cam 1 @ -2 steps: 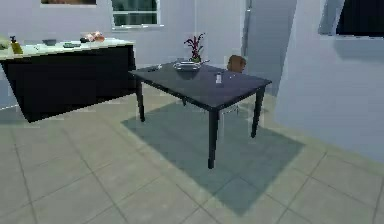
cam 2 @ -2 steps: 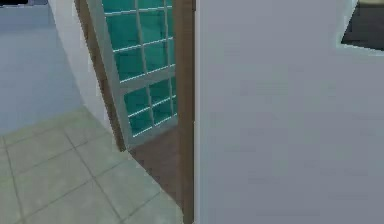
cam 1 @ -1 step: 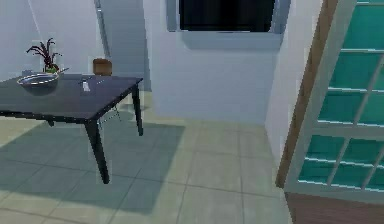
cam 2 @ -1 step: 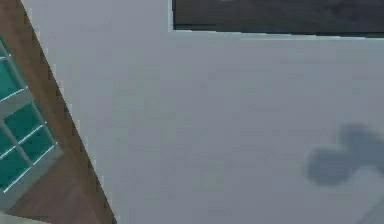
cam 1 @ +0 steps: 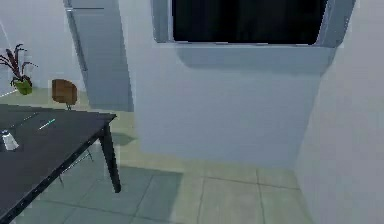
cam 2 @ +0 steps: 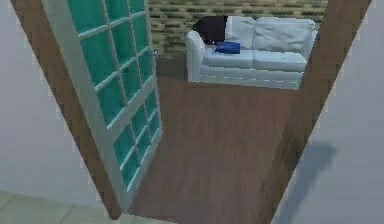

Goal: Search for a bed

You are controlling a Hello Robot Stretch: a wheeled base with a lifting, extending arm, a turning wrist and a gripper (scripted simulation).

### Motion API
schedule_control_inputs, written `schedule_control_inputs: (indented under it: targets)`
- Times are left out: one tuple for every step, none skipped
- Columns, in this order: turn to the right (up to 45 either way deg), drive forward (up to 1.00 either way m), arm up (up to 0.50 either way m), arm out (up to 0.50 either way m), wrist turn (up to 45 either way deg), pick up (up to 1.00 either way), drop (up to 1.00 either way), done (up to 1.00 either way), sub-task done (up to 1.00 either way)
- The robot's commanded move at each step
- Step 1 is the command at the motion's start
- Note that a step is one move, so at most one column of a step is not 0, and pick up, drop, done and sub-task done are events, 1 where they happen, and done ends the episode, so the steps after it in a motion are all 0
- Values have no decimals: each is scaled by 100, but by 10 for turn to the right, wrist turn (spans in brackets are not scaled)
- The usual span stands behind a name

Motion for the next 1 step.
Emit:
schedule_control_inputs:
  targets:
    - [450, 0, 0, 0, 0, 0, 0, 0, 0]
